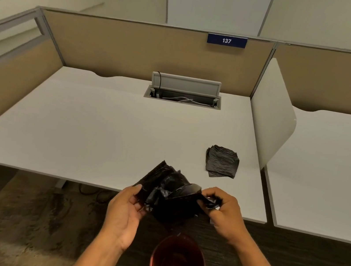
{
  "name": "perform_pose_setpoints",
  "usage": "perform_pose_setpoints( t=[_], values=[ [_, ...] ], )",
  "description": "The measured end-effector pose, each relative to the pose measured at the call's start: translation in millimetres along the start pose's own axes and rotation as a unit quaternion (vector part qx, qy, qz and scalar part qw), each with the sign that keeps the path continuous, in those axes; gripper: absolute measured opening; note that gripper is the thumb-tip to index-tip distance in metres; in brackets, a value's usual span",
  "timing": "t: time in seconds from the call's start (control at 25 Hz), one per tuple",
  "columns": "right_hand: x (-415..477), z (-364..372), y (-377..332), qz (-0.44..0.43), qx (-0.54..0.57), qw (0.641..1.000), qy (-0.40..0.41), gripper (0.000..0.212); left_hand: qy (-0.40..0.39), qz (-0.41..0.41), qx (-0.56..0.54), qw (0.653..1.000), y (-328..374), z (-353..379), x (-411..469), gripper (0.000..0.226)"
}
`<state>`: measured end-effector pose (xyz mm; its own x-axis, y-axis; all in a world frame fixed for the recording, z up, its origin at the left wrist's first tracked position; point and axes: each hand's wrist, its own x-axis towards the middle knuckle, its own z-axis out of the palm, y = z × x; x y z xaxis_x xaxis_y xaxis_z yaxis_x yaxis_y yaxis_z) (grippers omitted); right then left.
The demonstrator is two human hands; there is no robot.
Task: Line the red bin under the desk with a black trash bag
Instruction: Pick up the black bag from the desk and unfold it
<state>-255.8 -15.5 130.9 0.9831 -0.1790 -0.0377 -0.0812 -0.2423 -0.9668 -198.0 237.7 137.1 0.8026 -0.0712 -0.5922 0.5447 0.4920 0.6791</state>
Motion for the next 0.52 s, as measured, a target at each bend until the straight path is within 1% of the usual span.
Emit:
perform_pose_setpoints(
  t=[0.08,0.2,0.24,0.28,0.36,0.4,0.44,0.52],
  values=[
    [-6,-15,3,0.004,0.011,1.0,0.012,0.025,0.011,-0.002,-0.004,1.0,-4,-3,-2,0.022],
    [-16,-33,7,0.024,0.08,0.996,0.039,0.019,0.054,0.012,0.002,0.998,-14,-10,-2,0.025],
    [-19,-38,8,0.029,0.1,0.994,0.045,0.018,0.082,0.025,0.026,0.996,-19,-12,-2,0.03],
    [-22,-40,8,0.03,0.115,0.992,0.046,0.017,0.117,0.036,0.074,0.99,-24,-13,-2,0.037],
    [-28,-40,7,0.027,0.129,0.991,0.031,0.015,0.176,0.038,0.194,0.964,-35,-11,-11,0.052],
    [-30,-40,7,0.024,0.13,0.991,0.02,0.015,0.179,0.038,0.225,0.957,-42,-7,-19,0.054],
    [-33,-39,7,0.021,0.128,0.991,0.007,0.014,0.167,0.042,0.24,0.955,-50,-2,-28,0.049],
    [-37,-34,8,0.012,0.11,0.994,-0.018,0.012,0.137,0.044,0.257,0.955,-66,12,-48,0.032]
  ],
)
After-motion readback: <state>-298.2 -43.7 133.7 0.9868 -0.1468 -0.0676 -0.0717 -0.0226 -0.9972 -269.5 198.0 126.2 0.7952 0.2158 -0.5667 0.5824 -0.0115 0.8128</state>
